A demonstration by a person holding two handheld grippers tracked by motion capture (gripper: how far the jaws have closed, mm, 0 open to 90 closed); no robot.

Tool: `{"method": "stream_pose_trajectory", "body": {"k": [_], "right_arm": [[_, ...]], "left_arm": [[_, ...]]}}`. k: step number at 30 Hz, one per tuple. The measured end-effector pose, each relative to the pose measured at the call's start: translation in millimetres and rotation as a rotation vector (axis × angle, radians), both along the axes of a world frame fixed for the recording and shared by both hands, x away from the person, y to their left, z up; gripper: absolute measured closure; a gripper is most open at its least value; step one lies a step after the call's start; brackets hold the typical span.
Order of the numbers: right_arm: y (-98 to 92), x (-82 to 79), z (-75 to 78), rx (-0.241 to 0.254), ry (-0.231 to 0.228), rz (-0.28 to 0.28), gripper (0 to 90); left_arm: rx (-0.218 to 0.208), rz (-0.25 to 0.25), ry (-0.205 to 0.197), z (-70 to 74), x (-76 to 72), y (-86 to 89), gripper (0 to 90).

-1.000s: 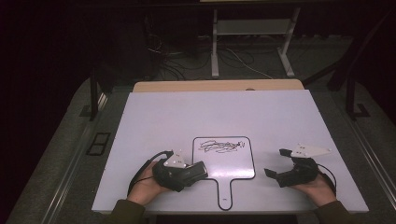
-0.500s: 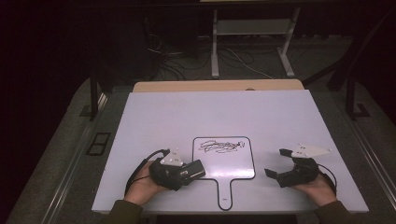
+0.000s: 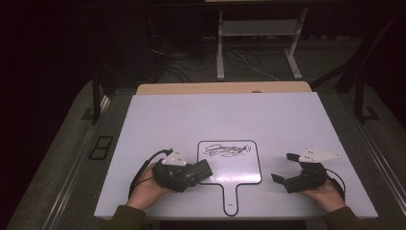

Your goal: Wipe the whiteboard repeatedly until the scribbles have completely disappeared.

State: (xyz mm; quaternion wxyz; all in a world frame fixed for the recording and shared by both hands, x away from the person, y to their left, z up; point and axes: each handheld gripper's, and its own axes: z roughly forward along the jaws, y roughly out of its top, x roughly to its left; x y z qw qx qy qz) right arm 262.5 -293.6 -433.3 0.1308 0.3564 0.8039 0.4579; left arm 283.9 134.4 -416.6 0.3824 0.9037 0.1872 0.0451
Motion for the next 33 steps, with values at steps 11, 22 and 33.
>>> {"method": "stream_pose_trajectory", "body": {"k": [11,22,33], "right_arm": [[0.2,0.0,0.0,0.004,0.000,-0.001,0.0],[-0.1,0.2,-0.2,0.006,0.003,-0.005,0.0],[-0.3,0.6,-0.3,0.006,0.003,-0.006,0.0]], "left_arm": [[-0.030,0.040,-0.005,12.2,10.8,-4.6,39.3],[-0.018,0.070,0.000,20.6,25.8,-17.1,39.5],[-0.005,0.087,0.003,23.4,49.2,-33.0,39.7]]}}
